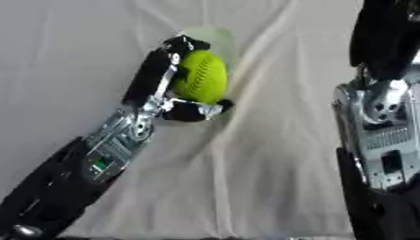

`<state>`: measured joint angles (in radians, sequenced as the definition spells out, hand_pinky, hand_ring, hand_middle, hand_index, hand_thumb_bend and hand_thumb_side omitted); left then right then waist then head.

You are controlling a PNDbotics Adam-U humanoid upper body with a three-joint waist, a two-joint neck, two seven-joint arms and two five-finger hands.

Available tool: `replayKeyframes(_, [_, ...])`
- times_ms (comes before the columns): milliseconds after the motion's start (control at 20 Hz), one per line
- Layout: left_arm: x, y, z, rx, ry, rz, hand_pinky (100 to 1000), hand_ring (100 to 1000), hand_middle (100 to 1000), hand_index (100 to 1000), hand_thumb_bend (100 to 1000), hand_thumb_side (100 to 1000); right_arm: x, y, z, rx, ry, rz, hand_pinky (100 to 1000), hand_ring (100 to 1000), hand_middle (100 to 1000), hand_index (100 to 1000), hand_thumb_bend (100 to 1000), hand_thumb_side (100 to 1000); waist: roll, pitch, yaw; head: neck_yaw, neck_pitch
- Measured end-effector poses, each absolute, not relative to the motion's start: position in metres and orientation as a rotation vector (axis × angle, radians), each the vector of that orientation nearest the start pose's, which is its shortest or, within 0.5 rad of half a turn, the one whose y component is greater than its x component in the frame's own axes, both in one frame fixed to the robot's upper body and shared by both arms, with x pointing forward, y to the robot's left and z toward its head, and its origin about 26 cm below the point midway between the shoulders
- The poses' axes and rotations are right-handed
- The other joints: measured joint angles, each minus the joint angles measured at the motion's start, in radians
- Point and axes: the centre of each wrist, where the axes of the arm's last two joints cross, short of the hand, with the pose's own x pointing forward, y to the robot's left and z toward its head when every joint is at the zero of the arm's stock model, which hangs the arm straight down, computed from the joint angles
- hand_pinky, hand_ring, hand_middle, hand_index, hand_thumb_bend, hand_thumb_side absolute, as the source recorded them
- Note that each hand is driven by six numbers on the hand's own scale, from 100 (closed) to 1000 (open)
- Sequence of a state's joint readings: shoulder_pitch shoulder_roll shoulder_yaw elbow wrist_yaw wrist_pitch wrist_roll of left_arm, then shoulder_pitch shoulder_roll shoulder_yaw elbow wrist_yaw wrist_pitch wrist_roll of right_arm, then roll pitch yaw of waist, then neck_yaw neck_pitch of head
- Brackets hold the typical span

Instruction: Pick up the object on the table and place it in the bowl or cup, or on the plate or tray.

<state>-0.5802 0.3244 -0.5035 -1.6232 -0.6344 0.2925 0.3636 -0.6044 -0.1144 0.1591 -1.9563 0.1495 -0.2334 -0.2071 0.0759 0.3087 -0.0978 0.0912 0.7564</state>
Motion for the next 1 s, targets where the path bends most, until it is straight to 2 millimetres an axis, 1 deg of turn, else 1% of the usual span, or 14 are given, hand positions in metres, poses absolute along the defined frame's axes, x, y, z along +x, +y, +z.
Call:
replayKeyframes(50, [0.349,0.134,0.149,0.883,-2.071,-0.776,100,100,414,224,305,100,0.314,-0.153,0.259,-0.08,3.482,-0.251,521,824,814,874,100,870,0.0,0.0,0.002,0.002,0.0])
replayKeyframes(150, [0.347,0.133,0.153,0.896,-2.082,-0.77,100,100,411,214,320,100,0.314,-0.153,0.258,-0.08,3.482,-0.251,521,824,814,874,100,871,0.0,0.0,0.002,0.002,0.0])
replayKeyframes(300, [0.344,0.131,0.157,0.912,-2.094,-0.763,100,100,404,213,320,100,0.314,-0.153,0.258,-0.08,3.482,-0.251,521,824,814,874,100,871,0.0,0.0,0.003,0.003,0.0])
replayKeyframes(450, [0.342,0.131,0.164,0.934,-2.114,-0.739,100,100,368,219,310,100,0.314,-0.154,0.259,-0.076,3.483,-0.248,521,825,814,874,100,871,0.0,0.0,0.007,0.003,0.0])
replayKeyframes(600, [0.342,0.137,0.184,1.0,-2.142,-0.711,100,100,288,225,302,100,0.315,-0.155,0.257,-0.07,3.488,-0.244,521,825,814,874,100,870,0.0,-0.001,0.01,0.003,0.0])
replayKeyframes(650, [0.342,0.141,0.191,1.033,-2.145,-0.707,100,100,275,225,301,100,0.315,-0.156,0.256,-0.068,3.491,-0.244,521,825,814,874,100,869,0.001,-0.004,0.011,0.002,0.0])
replayKeyframes(800, [0.344,0.154,0.209,1.127,-2.132,-0.711,100,100,272,231,303,100,0.315,-0.156,0.255,-0.065,3.496,-0.244,521,825,814,874,100,870,0.004,-0.012,0.011,0.002,0.001])
replayKeyframes(1000, [0.351,0.164,0.229,1.207,-2.094,-0.724,100,100,323,233,292,100,0.315,-0.157,0.253,-0.063,3.501,-0.245,520,825,814,875,100,870,0.005,-0.015,0.011,0.001,0.002])
